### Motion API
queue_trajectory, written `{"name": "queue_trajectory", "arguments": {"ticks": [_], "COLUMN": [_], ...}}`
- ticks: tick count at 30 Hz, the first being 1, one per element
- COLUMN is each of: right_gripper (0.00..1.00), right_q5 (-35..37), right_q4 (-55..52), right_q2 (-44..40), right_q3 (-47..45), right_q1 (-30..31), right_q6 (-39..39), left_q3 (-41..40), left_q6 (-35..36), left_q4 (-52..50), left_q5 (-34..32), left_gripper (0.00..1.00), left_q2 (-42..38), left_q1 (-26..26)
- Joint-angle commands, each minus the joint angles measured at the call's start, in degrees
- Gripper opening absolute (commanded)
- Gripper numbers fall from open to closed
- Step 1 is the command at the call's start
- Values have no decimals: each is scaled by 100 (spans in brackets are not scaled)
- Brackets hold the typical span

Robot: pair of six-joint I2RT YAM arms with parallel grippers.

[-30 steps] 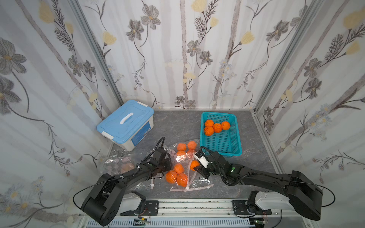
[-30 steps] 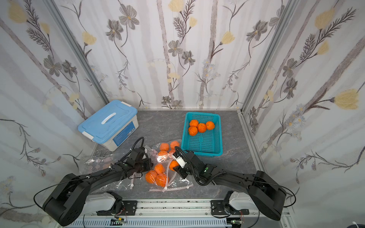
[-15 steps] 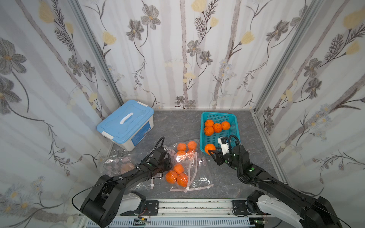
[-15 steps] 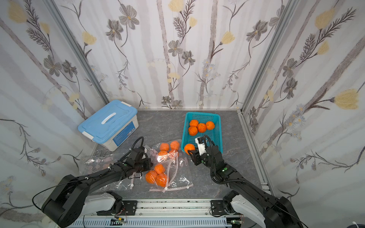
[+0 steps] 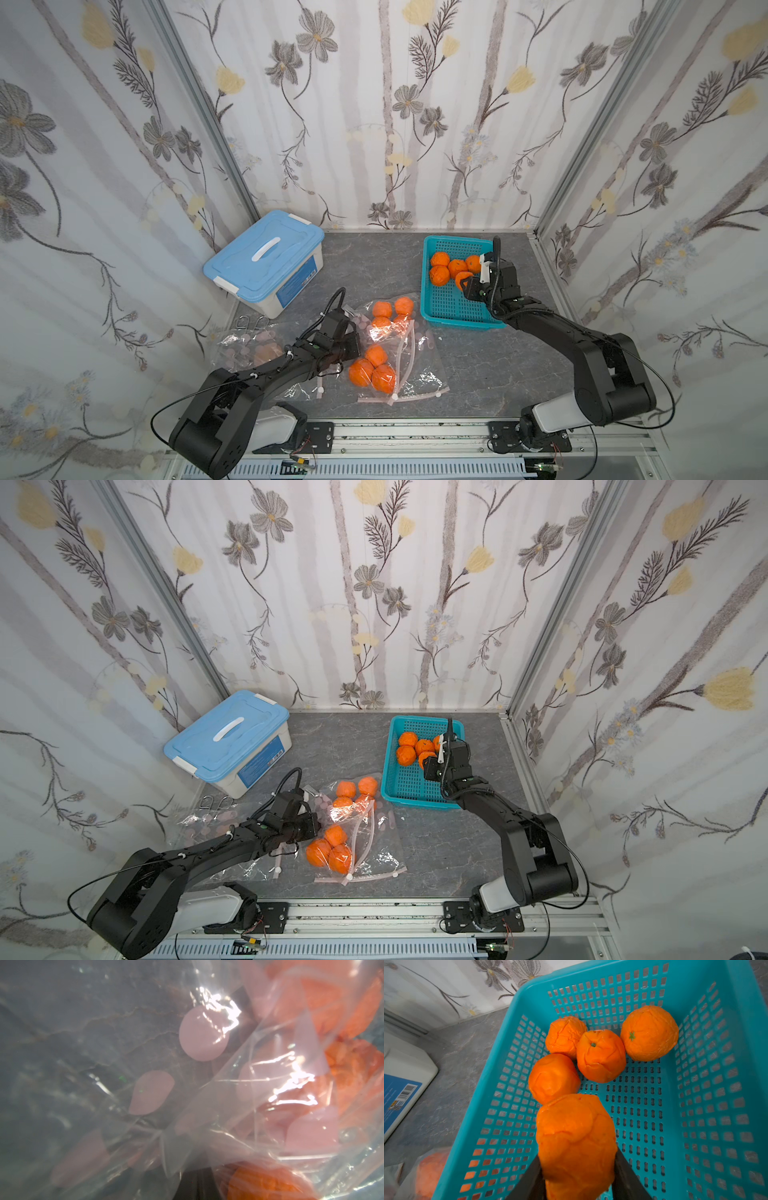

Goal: Open the zip-top bag and take out the orange
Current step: Place the orange in the basket.

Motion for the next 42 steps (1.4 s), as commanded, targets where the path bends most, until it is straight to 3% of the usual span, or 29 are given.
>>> {"name": "queue_trajectory", "arguments": {"ticks": [1, 17, 24, 28, 33, 38, 42], "right_gripper": [26, 28, 36, 53, 64, 63, 50], "right_q5": [254, 244, 126, 104, 170, 316, -574], "right_q4": [-185, -273, -274, -333, -424, -663, -574], "right_q2": [462, 1878, 2139, 1975, 1492, 748, -335], "right_q3": [357, 1443, 1649, 1626, 1474, 1210, 491], "right_q1": [-65, -145, -145, -147, -156, -145, 72], "right_q6": [206, 374, 365, 351, 360, 294, 20], "left_q3": [27, 37, 25, 23, 12, 4, -2], "left_q6": [70, 104, 92, 86, 86, 78, 78], "left_q4": [19, 16, 4, 5, 9, 11, 13], "left_q5": [-29, 7, 6, 12, 6, 6, 2], "left_gripper": [0, 0, 0, 0, 0, 0, 0], "left_q2": [-17, 21, -36, -7, -16, -22, -31], "left_q1": [13, 34, 34, 30, 28, 32, 35]}}
